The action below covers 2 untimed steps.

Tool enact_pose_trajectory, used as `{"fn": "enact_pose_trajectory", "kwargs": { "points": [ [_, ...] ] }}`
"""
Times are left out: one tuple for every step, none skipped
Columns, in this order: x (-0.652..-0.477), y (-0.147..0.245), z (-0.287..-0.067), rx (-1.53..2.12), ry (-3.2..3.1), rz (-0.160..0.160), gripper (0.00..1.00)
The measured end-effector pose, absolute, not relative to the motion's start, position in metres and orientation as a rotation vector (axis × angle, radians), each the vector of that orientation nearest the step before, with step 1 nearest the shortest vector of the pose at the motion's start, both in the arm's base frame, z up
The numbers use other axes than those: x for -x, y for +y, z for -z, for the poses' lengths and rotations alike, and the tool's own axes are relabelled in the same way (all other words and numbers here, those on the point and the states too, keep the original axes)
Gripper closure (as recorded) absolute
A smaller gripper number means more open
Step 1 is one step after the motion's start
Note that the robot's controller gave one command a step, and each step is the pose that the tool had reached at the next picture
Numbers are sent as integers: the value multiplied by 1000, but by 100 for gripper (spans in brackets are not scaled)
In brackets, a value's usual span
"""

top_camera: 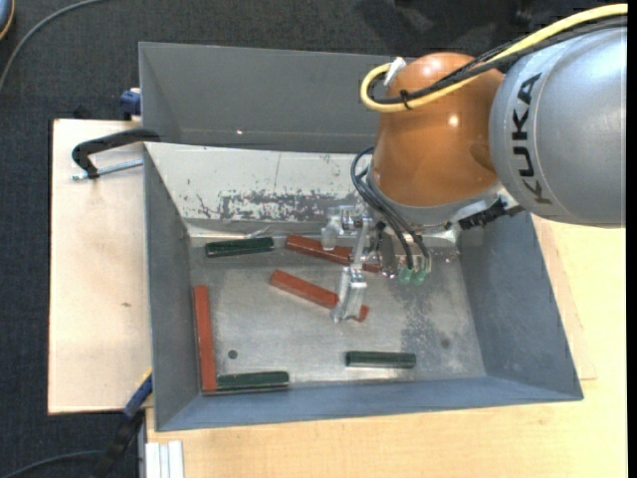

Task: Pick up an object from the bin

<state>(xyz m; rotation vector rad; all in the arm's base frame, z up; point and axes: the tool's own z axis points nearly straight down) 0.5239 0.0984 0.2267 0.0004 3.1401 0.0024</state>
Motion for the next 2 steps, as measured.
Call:
{"fn": "enact_pose_trajectory", "kwargs": {
  "points": [
    [-551,81,-112,-21,3148,0,0],
    [-603,80,-69,-53,3135,-4,0]
  ]
}}
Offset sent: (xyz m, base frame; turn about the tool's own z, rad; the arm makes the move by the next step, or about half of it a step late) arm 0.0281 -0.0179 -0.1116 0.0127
